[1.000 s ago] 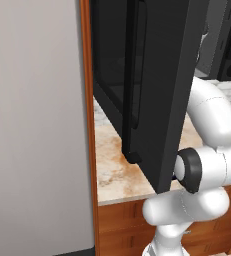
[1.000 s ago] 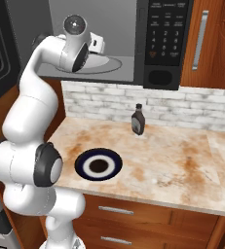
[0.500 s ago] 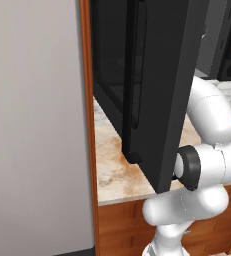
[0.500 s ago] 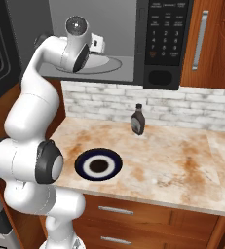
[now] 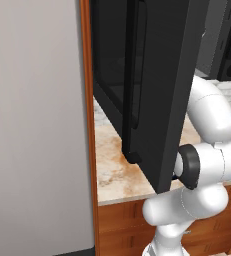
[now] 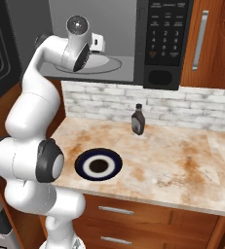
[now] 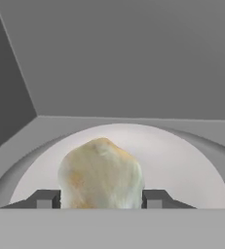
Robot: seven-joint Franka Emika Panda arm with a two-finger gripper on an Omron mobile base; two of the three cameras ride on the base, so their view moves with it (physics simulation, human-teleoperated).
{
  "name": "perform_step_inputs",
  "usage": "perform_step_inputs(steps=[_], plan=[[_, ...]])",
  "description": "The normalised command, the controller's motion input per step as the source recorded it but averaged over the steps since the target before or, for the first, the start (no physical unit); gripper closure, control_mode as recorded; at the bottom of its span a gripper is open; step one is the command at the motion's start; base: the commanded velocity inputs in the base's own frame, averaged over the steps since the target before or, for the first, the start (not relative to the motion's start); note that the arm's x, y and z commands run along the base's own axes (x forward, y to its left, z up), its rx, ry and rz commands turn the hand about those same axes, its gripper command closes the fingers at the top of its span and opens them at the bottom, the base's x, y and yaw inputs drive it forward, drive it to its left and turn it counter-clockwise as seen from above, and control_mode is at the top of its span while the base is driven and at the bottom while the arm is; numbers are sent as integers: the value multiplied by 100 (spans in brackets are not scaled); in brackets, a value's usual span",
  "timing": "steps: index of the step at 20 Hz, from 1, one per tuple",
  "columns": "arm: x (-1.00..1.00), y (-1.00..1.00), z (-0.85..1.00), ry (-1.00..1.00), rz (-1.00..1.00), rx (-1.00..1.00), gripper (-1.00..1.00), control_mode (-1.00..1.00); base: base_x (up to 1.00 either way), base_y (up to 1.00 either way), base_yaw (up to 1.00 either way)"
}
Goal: Pick the garlic from the counter and place it in the microwave. Then turn on the microwave.
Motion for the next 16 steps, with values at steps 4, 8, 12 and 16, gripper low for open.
perform_step_inputs(steps=[4, 8, 12, 16], plan=[[0, 0, 0, 1, 4, -3, 100, -100, 0, 0, 0], [0, 0, -2, 2, 3, -1, 100, -100, 0, 0, 0], [0, 0, -2, 4, 2, 0, 100, -100, 0, 0, 0], [0, 0, -5, 3, 2, 0, 100, -100, 0, 0, 0]])
